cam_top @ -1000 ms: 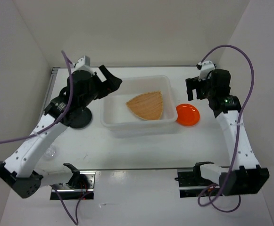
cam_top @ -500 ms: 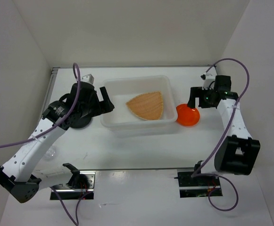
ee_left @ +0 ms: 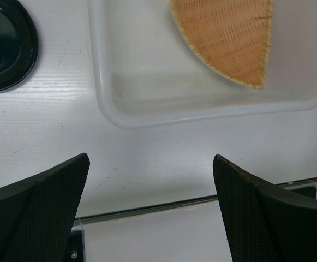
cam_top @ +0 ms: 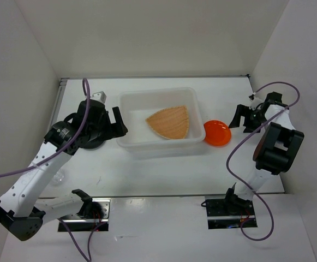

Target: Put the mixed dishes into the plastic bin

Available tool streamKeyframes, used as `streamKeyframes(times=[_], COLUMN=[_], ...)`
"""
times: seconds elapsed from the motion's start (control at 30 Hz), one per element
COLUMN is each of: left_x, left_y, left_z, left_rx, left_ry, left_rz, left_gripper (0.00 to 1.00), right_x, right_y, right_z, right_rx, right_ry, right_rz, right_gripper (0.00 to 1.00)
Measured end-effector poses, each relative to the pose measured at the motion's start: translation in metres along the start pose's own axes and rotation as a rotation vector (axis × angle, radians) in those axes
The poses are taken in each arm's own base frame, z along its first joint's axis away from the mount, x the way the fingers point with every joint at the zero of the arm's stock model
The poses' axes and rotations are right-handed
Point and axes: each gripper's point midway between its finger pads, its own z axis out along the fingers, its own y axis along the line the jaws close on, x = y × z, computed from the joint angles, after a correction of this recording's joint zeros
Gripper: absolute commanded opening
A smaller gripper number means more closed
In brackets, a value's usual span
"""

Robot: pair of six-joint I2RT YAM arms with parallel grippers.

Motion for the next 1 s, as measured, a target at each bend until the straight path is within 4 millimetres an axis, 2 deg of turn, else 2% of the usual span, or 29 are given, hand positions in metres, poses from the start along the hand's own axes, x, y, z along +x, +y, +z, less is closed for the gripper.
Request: streamKeyframes(times=[0.17,0.3,0.5,0.63,0.67,0.77,0.8,0.97,1.0], left_x=[0.015,0.015,0.016,0.018,0.019,0.023,0.024,0.029,0.03], left_y=[0.006,0.004,0.005,0.007,0.008,0.01,0.011,0.014,0.015], left_z=[0.01,0.01,-0.002,-0.011,-0.012,-0.014,-0.013,-0.014,-0.014], left_rx=[-0.018,-0.012,-0.003,0.002,0.003,-0.001,-0.003,-0.011,-0.01], left_ry=[0.043,0.041,0.033,0.027,0.026,0.03,0.032,0.04,0.04], left_rz=[-0.003,-0.035,-0.085,-0.115,-0.123,-0.143,-0.153,-0.159,-0.159], left_gripper=[1.0,1.0,1.0,1.0,1.0,1.0,1.0,1.0,1.0], right_x=[0.01,0.025,0.014,0.006,0.005,0.003,0.004,0.012,0.012], right_y=[-0.006,-0.01,-0.003,0.011,0.014,0.029,0.032,0.039,0.038], right_z=[0.022,0.047,0.054,0.064,0.067,0.078,0.082,0.095,0.096], right_rx=[-0.028,-0.078,-0.126,-0.182,-0.192,-0.233,-0.239,-0.278,-0.274], right_ry=[0.052,0.115,0.092,0.089,0.089,0.1,0.103,0.135,0.138], right_rz=[0.03,0.074,0.053,0.03,0.021,-0.004,-0.014,0.008,0.017], right_gripper=[0.98,0.98,0.98,0.89,0.81,0.66,0.54,0.18,0.06])
